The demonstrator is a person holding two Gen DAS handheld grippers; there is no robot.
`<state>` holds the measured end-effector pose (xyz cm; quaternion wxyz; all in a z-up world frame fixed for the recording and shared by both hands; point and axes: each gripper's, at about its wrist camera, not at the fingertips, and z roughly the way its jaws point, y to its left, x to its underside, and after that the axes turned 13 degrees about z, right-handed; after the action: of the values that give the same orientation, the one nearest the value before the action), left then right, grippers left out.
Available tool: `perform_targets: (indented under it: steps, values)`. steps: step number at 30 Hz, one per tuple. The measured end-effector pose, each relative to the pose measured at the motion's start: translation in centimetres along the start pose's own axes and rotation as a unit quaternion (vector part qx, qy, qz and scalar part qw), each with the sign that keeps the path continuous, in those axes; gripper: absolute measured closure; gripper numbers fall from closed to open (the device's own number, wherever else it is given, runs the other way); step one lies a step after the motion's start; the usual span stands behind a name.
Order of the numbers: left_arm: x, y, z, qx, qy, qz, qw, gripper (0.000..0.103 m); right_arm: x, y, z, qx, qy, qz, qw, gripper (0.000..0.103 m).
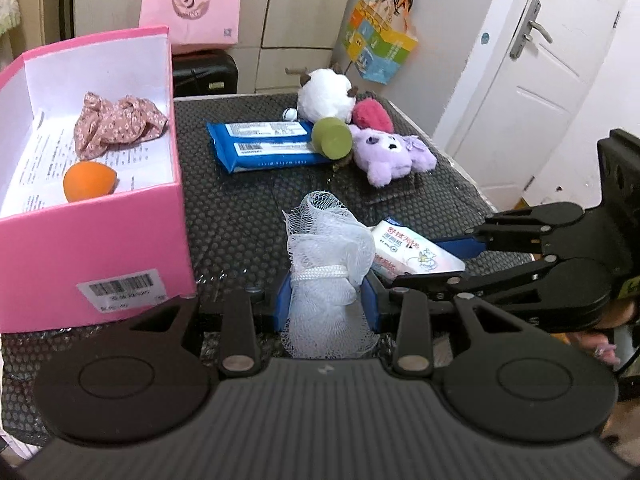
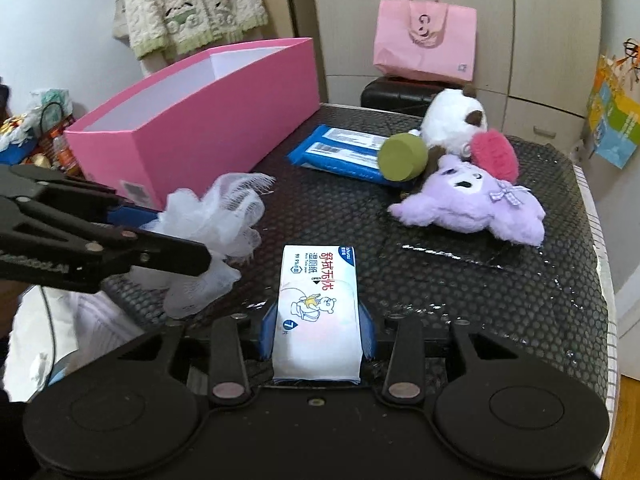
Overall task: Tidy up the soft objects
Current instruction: 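Lift and carry the bath puff and tissue pack with both grippers over the pink box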
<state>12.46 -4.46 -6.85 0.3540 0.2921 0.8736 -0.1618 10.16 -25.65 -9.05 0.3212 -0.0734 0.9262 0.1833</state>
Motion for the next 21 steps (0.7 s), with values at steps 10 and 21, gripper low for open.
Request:
perform_targets:
  steps: [10,21]
  values:
    - [0.8,1.8,-2.5,-0.004,0.024,-0.003,0.9997,0.068,-0.2,2.6,-1.9,-0.061,0.018,-0.014,0.998,0.058]
    - [2.3,2.9,-5.8,0.005,0.058,-0.009,0.9983,0.068,-2.0,6.6,-1.9,-0.116,0.069,-0.046,0.99,0.058]
